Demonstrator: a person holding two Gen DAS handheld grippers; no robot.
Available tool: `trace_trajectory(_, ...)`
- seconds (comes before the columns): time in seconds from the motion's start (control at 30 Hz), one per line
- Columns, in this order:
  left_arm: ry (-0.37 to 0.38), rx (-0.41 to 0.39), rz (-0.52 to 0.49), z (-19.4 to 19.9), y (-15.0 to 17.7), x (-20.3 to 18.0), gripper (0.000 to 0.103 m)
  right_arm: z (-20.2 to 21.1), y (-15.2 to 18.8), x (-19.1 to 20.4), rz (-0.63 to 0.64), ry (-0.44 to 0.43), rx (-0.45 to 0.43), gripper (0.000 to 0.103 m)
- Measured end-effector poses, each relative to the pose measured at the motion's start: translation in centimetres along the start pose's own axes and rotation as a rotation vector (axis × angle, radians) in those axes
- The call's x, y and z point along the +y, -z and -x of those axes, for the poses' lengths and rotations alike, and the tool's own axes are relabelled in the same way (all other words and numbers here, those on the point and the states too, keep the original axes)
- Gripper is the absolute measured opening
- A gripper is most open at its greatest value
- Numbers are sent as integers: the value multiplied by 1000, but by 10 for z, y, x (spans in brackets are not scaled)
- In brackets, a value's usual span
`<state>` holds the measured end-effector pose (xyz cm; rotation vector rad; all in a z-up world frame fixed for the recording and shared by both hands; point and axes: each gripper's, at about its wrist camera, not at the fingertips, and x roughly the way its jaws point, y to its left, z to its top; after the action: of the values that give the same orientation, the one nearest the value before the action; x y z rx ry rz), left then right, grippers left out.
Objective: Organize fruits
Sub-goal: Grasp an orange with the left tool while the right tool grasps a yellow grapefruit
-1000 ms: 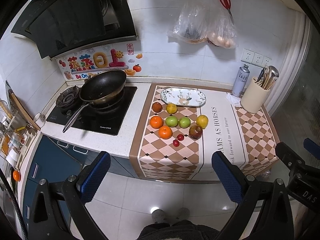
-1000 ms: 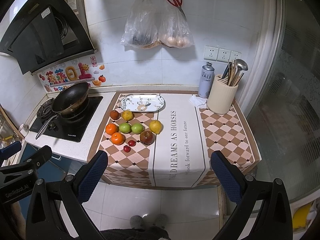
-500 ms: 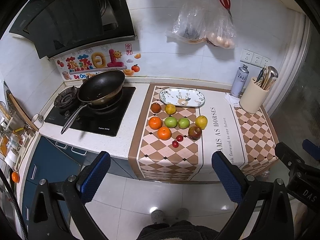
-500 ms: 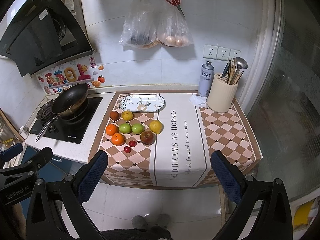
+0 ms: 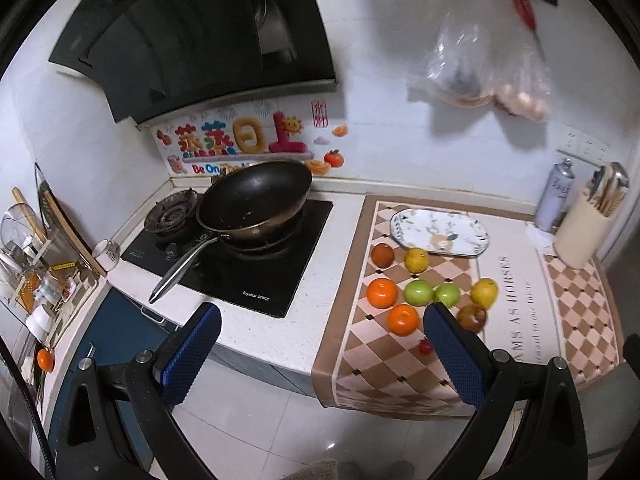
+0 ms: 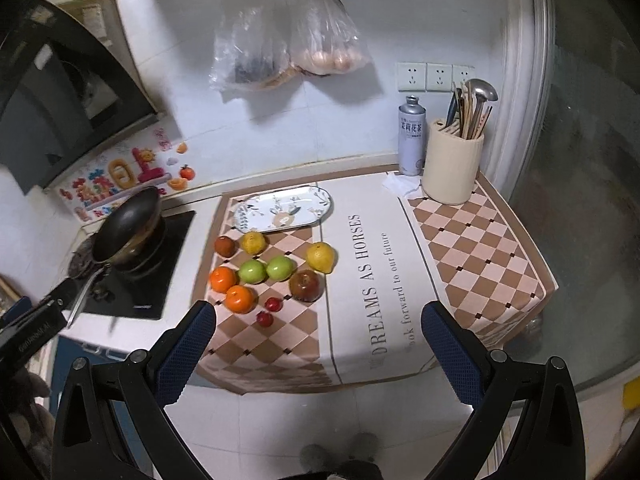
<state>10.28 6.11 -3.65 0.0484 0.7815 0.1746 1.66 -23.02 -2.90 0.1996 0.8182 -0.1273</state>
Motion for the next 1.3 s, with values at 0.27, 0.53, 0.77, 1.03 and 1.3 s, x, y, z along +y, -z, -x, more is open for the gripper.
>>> trace_trajectory(0.27, -8, 78, -10, -77, -18, -3, 103, -84, -22, 12, 7, 44, 47, 103)
trace_trajectory(0.53, -26, 173, -35, -152, -32, -30, 103, -193, -49, 6, 11, 36, 159, 103)
trace_trajectory(0.77, -21, 303, -51, -226, -40, -66, 103, -272, -68, 0, 27, 17, 254, 103)
trace_trajectory(1.03, 32, 466, -77, -297, -39, -97, 103, -342, -79, -5, 27, 14, 345, 103)
trace_trajectory(1.3, 138, 709, 57, -368, -17, -92, 102, -402, -75, -9, -1, -7, 458, 103)
